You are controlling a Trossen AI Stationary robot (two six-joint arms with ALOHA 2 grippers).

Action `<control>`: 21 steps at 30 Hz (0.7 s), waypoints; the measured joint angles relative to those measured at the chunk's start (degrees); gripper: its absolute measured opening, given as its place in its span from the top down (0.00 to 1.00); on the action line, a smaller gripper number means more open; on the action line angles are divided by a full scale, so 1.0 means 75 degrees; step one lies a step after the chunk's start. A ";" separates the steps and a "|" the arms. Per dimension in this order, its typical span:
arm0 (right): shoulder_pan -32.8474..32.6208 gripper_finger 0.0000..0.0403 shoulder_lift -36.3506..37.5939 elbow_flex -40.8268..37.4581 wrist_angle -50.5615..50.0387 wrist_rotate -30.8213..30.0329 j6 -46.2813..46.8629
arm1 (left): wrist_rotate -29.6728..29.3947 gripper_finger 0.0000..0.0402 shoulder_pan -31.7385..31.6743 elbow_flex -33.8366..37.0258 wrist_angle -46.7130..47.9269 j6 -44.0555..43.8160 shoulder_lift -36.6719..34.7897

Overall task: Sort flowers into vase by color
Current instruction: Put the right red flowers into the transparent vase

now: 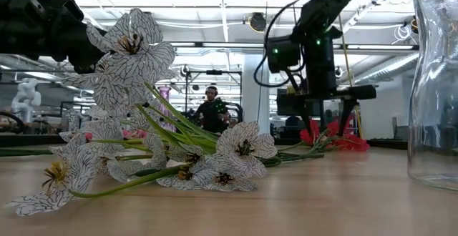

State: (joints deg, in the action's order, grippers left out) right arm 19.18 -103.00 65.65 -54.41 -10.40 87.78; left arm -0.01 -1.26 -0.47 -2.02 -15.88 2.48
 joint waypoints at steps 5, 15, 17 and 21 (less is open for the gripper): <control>0.0230 0.32 -0.0007 -0.0650 0.0902 0.0503 0.0455 | 0.0000 0.63 0.0000 -0.0002 -0.0002 0.0000 0.0003; 0.0233 0.54 0.0082 -0.1367 0.1984 0.0630 0.0560 | 0.0000 0.63 -0.0001 -0.0002 0.0011 0.0000 0.0003; 0.0222 0.64 0.0088 -0.1372 0.2039 0.0573 0.0300 | 0.0000 0.63 -0.0001 0.0000 0.0001 0.0000 0.0003; 0.0132 0.86 0.0211 -0.1384 0.2347 0.0420 -0.0183 | 0.0000 0.63 0.0000 0.0000 -0.0006 0.0000 0.0002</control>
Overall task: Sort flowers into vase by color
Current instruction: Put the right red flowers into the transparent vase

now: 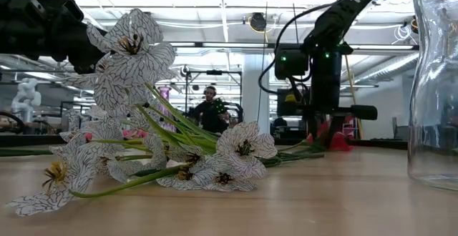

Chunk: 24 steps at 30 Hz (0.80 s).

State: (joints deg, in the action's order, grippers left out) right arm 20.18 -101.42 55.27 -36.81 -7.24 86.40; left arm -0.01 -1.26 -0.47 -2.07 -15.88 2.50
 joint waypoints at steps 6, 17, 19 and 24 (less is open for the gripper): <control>-0.0216 0.96 0.0962 -0.0053 0.0086 -0.0929 -0.0765 | 0.0000 0.63 0.0000 -0.0003 0.0004 0.0000 0.0001; -0.1896 0.99 0.4349 -0.0037 -0.0109 -0.3234 -0.2873 | 0.0000 0.63 -0.0001 -0.0001 0.0003 0.0000 -0.0002; -0.2168 0.98 0.4927 -0.0029 -0.0344 -0.3091 -0.3309 | 0.0000 0.63 -0.0001 -0.0002 0.0003 0.0000 -0.0001; -0.2710 0.99 0.6013 -0.0029 -0.0768 -0.3068 -0.3589 | 0.0000 0.63 -0.0003 -0.0003 0.0003 0.0000 0.0001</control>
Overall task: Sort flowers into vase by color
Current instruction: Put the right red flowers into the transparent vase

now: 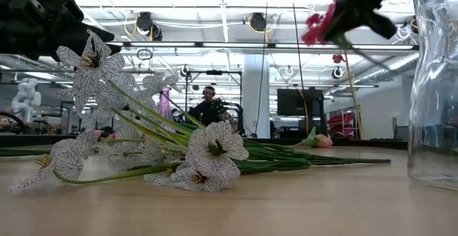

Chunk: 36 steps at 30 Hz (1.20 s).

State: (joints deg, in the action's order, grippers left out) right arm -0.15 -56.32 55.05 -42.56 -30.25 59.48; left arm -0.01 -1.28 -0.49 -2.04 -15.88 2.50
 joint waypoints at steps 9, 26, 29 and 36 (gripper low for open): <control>-0.2372 1.00 0.0761 0.0012 0.1346 -0.1237 -0.1462 | 0.0000 0.63 0.0003 0.0001 0.0000 0.0000 -0.0002; -0.6366 1.00 -0.1035 0.0011 0.5602 -0.4482 -0.4403 | 0.0000 0.63 0.0000 0.0000 0.0000 0.0000 0.0000; -0.6538 1.00 -0.1497 0.0009 0.5848 -0.4900 -0.4267 | 0.0000 0.63 0.0003 0.0002 0.0000 0.0000 -0.0001; -0.6699 1.00 -0.1976 0.0009 0.6231 -0.4991 -0.4342 | 0.0000 0.63 0.0003 0.0000 0.0001 0.0000 -0.0003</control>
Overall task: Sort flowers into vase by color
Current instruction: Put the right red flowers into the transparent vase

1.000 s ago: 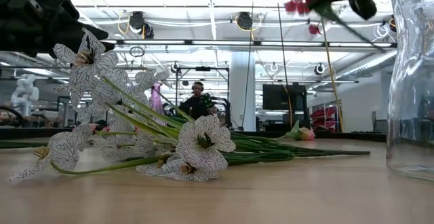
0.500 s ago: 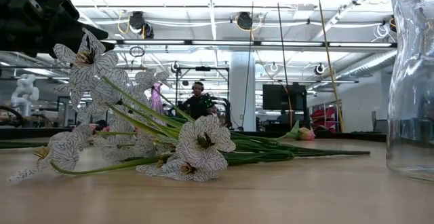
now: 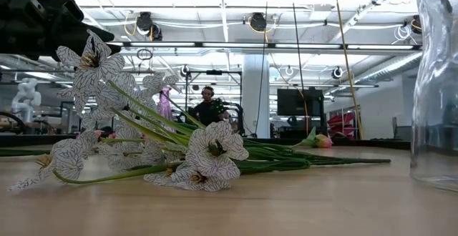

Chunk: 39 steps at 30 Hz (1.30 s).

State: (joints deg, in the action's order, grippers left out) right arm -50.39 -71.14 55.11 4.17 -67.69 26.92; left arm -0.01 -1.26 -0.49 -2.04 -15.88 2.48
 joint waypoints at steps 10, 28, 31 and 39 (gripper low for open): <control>0.0015 1.00 0.0011 0.0000 0.0409 -0.0172 -0.0968 | 0.0000 0.63 -0.0003 0.0003 -0.0001 0.0000 0.0000; -0.0399 1.00 -0.0656 0.0000 0.1453 0.0046 -0.1412 | -0.0002 0.63 -0.0002 0.0003 -0.0001 0.0000 0.0003; -0.0409 1.00 -0.1122 0.0000 0.1211 -0.0361 -0.0911 | 0.0000 0.63 0.0000 0.0003 0.0000 0.0000 0.0003; -0.0492 1.00 -0.1937 0.0000 0.1066 -0.0449 -0.0232 | 0.0000 0.63 0.0000 0.0003 -0.0001 0.0000 0.0000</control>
State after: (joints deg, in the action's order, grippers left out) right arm -54.08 -85.67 55.11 12.16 -71.06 25.18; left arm -0.01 -1.26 -0.47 -2.04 -15.88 2.48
